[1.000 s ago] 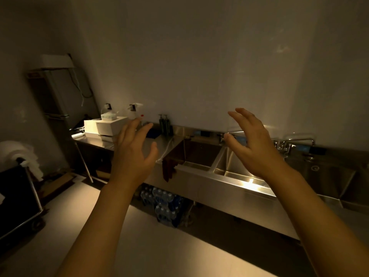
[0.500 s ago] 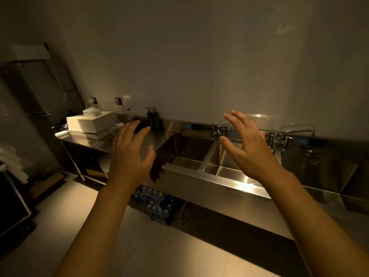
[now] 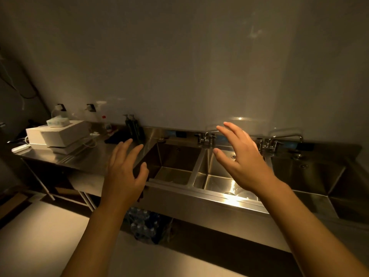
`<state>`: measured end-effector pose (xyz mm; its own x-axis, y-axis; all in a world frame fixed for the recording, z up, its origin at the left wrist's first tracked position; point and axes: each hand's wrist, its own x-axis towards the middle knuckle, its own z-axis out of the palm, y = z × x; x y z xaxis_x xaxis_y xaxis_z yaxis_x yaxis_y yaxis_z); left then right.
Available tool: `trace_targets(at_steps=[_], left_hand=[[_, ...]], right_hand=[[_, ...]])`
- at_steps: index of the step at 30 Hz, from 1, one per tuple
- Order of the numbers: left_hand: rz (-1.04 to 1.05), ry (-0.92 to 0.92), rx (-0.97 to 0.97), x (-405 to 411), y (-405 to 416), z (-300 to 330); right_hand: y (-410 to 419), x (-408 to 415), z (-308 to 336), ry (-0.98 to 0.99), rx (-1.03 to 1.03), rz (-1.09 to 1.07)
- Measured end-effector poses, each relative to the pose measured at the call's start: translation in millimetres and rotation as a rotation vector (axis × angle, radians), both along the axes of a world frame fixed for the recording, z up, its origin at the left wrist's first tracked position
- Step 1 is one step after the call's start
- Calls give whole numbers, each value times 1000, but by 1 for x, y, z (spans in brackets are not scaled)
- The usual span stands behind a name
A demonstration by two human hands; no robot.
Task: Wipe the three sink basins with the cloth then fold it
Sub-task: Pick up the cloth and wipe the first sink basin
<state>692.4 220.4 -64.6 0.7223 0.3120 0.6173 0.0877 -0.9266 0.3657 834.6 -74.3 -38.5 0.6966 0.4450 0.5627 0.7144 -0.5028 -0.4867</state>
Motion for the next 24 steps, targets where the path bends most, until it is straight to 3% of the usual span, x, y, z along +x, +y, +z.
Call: trace_targets(at_steps=[11, 24], left_hand=[[-17, 59, -63, 70, 140, -17], [-67, 104, -125, 100, 287, -51]], right_hand=[[141, 68, -18, 34, -81, -39], [292, 94, -36, 133, -171, 22]])
